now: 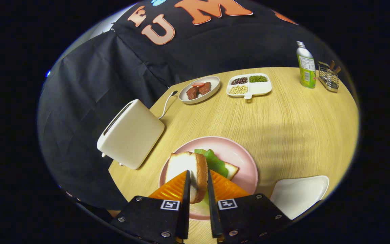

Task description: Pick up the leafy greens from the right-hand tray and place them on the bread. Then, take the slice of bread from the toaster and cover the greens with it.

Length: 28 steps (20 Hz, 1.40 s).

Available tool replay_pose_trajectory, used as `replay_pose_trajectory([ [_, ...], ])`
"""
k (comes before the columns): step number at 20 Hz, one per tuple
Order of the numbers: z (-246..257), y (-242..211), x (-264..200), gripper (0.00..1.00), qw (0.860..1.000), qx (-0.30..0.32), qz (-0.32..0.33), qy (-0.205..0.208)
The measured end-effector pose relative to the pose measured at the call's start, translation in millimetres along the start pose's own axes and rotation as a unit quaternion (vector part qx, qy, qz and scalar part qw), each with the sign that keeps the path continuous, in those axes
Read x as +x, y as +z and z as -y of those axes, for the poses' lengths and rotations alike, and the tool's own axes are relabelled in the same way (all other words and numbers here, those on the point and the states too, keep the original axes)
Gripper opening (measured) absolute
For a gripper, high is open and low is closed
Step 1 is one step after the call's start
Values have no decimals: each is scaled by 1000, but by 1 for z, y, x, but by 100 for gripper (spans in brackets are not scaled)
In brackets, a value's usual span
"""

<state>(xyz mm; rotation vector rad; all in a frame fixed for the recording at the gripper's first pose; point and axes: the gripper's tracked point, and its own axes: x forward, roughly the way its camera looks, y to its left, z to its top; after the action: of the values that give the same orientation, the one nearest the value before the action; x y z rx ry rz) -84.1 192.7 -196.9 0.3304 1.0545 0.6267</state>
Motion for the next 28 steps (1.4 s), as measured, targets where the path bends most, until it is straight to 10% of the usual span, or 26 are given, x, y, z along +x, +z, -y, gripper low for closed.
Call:
replay_pose_trajectory([
  [8,34,61,-27,50,981,-81,147,-101],
  [28,9,177,-159,80,857,-175,439,-206],
])
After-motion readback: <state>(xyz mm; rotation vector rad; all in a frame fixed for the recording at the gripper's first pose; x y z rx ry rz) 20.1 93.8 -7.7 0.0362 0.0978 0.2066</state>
